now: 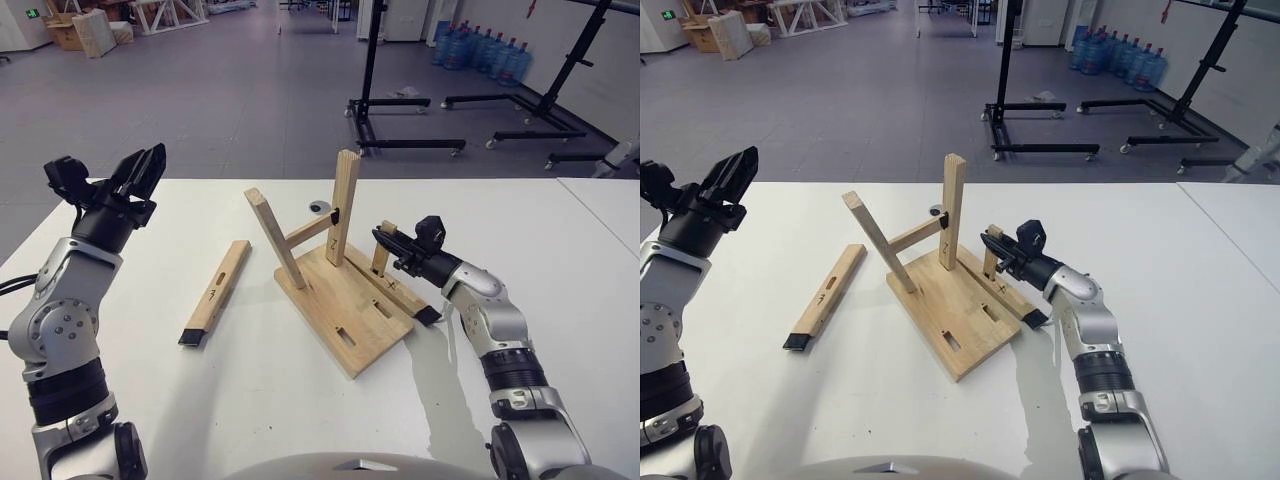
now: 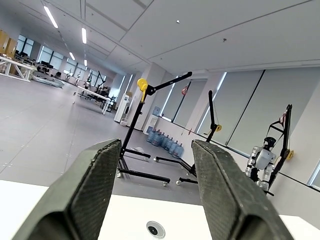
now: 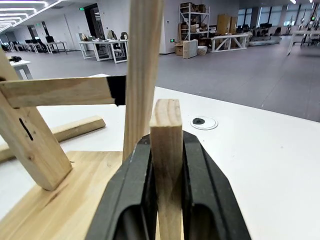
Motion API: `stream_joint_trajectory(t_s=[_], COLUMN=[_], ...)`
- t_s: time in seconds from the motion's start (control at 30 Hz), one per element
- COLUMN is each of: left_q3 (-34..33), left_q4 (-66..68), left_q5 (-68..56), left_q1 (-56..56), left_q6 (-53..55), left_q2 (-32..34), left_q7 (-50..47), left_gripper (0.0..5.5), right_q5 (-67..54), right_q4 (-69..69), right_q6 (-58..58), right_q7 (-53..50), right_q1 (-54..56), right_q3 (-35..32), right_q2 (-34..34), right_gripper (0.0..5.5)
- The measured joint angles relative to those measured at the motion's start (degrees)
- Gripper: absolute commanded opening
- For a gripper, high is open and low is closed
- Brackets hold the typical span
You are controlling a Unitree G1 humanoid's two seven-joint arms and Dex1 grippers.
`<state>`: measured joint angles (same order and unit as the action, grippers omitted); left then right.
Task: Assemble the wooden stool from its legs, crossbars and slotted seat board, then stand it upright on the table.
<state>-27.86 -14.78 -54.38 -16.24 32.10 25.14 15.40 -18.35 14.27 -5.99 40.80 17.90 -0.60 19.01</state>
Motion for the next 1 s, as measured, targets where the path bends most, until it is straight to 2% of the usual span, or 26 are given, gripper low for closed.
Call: stream_joint_trajectory(t_s=[0.13,0.17,0.3,0.53,0.63,0.73,1.0], left_q3=[0.5,0.8,1.1,1.8,1.8,1.7,1.1], left_q4=[0.0,0.0,0.0,0.1,0.1,0.5,1.9], left_q5=[1.3,1.7,3.0,3.7,3.7,3.8,5.0], left_q1=[0.0,0.0,0.3,0.3,0.5,0.5,0.4], left_q6=[-0.5,-0.8,-1.3,-1.4,-1.5,-1.7,-2.1], left_q2=[0.0,0.0,0.1,0.0,0.0,0.1,0.3], left_q7=[0.1,0.2,0.4,1.2,1.5,2.0,2.6], left_gripper=[2.57,2.57,2.57,2.57,2.57,2.57,2.57], right_q5=[1.9,2.1,4.9,6.0,4.8,2.6,-11.3], right_q4=[-0.1,0.7,6.6,8.3,5.8,-2.7,-26.8], right_q6=[5.2,6.6,6.5,5.9,1.8,-3.6,-26.7], right_q7=[-2.6,-3.5,-5.7,-5.8,-4.1,-2.2,-7.0], right_q1=[-2.7,-3.2,-7.6,-5.6,-4.9,-2.7,9.4], right_q3=[0.6,0.6,0.6,0.4,0.3,-0.2,-9.0], right_q2=[-1.3,-1.7,-2.0,-1.6,-0.6,1.7,8.8], right_gripper=[0.39,0.77,1.33,2.54,2.54,2.54,2.54])
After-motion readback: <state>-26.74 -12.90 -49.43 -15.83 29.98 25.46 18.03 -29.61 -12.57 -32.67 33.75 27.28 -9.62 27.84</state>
